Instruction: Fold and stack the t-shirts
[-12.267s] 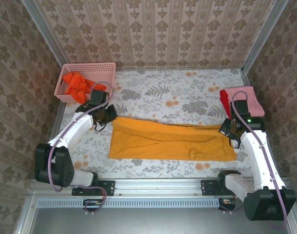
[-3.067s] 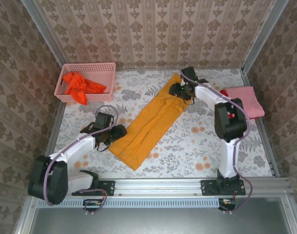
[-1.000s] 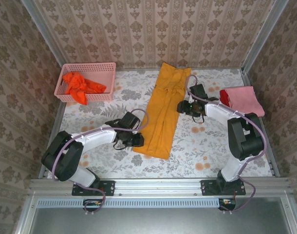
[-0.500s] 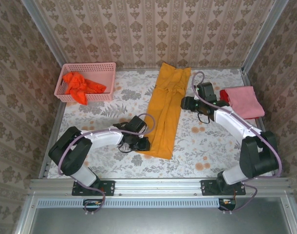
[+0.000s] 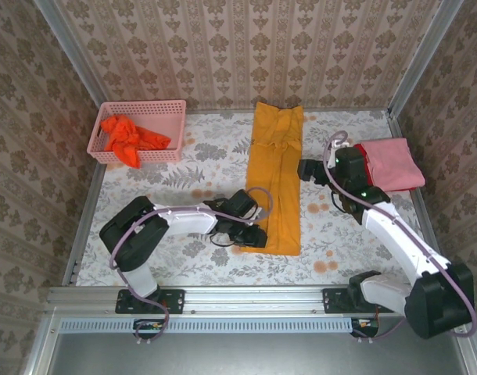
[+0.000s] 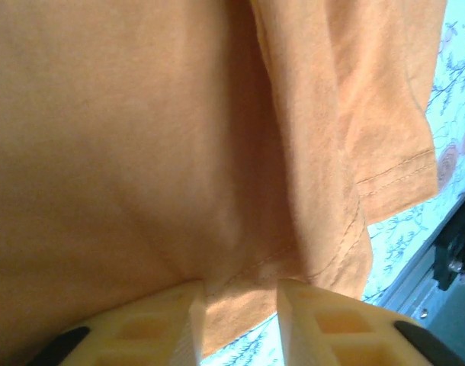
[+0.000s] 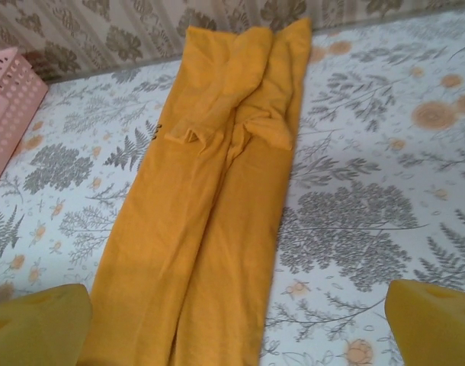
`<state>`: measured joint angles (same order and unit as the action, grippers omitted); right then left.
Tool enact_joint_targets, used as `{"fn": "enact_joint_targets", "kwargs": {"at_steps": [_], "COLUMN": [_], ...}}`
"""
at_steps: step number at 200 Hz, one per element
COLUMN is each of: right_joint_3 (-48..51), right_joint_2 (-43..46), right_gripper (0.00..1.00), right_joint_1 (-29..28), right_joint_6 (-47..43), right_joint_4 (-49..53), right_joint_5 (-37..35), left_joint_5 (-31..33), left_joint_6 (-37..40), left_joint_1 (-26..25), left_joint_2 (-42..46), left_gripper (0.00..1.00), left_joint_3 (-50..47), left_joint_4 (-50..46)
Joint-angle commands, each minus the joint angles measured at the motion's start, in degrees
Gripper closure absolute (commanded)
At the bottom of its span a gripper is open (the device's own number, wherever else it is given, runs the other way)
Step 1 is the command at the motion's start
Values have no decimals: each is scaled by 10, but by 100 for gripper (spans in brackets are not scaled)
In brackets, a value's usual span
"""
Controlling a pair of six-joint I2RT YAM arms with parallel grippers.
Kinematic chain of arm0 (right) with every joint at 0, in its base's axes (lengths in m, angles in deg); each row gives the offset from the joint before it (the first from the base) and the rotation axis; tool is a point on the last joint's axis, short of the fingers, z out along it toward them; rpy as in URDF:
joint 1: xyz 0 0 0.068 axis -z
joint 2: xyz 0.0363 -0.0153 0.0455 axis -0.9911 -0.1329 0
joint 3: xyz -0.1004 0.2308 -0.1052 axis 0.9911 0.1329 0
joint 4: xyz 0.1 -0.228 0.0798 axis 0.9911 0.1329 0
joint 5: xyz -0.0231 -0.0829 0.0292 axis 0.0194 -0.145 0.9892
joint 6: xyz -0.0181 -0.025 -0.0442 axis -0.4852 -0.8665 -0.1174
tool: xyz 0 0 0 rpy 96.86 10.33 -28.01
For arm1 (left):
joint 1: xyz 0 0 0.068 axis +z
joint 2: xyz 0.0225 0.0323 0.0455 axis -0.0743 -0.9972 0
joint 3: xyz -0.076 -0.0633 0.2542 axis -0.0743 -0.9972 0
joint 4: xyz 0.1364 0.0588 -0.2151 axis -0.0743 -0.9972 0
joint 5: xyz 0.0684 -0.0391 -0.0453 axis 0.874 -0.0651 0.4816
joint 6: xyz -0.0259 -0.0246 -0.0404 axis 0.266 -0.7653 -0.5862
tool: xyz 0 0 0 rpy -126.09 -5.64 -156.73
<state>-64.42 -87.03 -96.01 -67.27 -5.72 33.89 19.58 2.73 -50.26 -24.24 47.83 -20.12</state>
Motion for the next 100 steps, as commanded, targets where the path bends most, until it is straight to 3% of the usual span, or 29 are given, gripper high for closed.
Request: {"fn": "enact_joint_targets", "kwargs": {"at_steps": [1, 50, 100], "right_joint_3": [9, 43, 64], "right_joint_2": [18, 69, 61], "right_gripper": [0, 2, 2], "right_joint_1": [4, -33, -203], "right_joint_6": [-40, -148, -315], "right_joint_4": [-2, 28, 91], "right_joint_5": [-25, 55, 63], "left_joint_5": [44, 103, 58], "left_joint_6": [25, 136, 290], "left_joint_1": [12, 92, 217], "left_joint_2": [25, 137, 256], "left_gripper": [61, 19, 12], "left_joint_3": [-3, -39, -75], "left_joint_4": [-21, -50, -80]}}
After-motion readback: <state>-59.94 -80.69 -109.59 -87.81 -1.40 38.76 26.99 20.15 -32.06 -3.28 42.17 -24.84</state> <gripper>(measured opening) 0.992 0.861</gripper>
